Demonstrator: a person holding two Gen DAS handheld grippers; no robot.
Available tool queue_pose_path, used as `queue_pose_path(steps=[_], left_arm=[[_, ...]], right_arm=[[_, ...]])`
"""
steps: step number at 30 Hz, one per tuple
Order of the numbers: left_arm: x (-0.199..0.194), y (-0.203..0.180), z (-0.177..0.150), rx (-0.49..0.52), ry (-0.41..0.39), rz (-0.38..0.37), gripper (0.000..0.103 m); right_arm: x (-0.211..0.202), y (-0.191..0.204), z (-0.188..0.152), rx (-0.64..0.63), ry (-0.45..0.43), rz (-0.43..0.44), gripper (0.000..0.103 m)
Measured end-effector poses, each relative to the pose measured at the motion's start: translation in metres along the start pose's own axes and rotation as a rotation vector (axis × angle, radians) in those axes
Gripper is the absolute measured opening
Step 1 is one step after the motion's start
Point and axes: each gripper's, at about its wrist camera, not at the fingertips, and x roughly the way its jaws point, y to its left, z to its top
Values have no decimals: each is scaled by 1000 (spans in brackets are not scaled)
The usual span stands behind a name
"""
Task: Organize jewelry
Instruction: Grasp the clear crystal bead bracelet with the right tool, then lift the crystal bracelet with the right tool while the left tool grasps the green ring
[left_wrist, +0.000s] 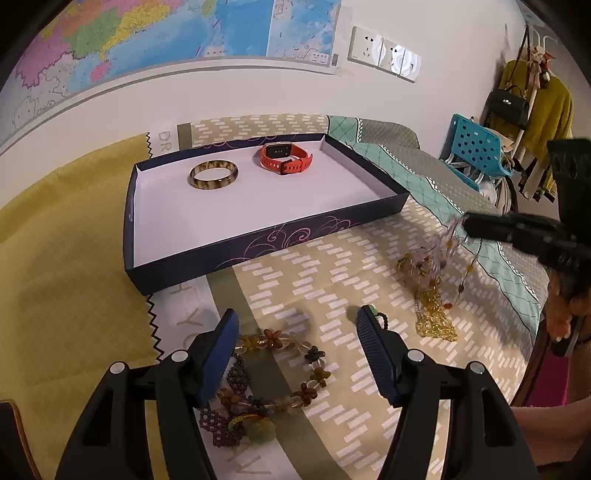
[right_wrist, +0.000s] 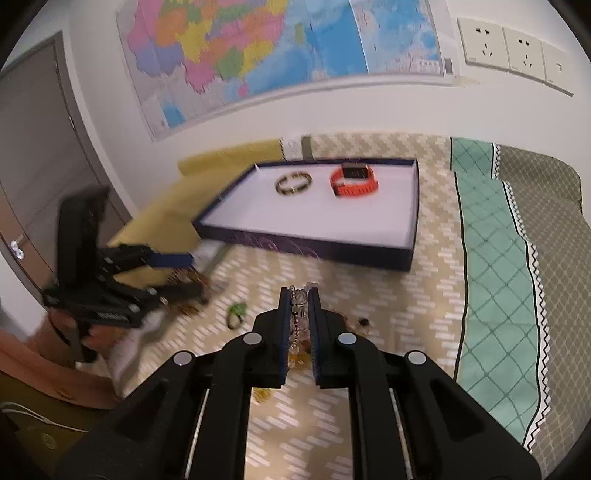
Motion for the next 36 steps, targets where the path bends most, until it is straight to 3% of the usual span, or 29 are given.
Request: queue_pose_path(steps=[6, 16, 20, 21, 24, 30, 36], left_arm=[[-1, -2, -1, -4, -3, -16, 64], [2, -10, -4, 14, 6, -35, 64], [5, -10, -4, 11, 10, -44, 64], [5, -11, -4, 11, 11, -45, 64], [7, -13, -4, 15, 15, -48, 64], [8, -16, -4, 18, 21, -55, 64], [7, -15, -7, 15, 26, -50, 64]], right_arm=[[-6, -2, 5, 45, -21, 80, 10], [8, -25, -34, 87, 124, -42, 10], [3, -23, -47, 66, 166, -41, 11], [3, -21, -49, 52, 181, -50, 14], [-2, -14, -52, 8, 174, -129, 34], [12, 6, -43, -112, 152, -146, 34], [42, -4, -37, -93, 195, -150, 31]])
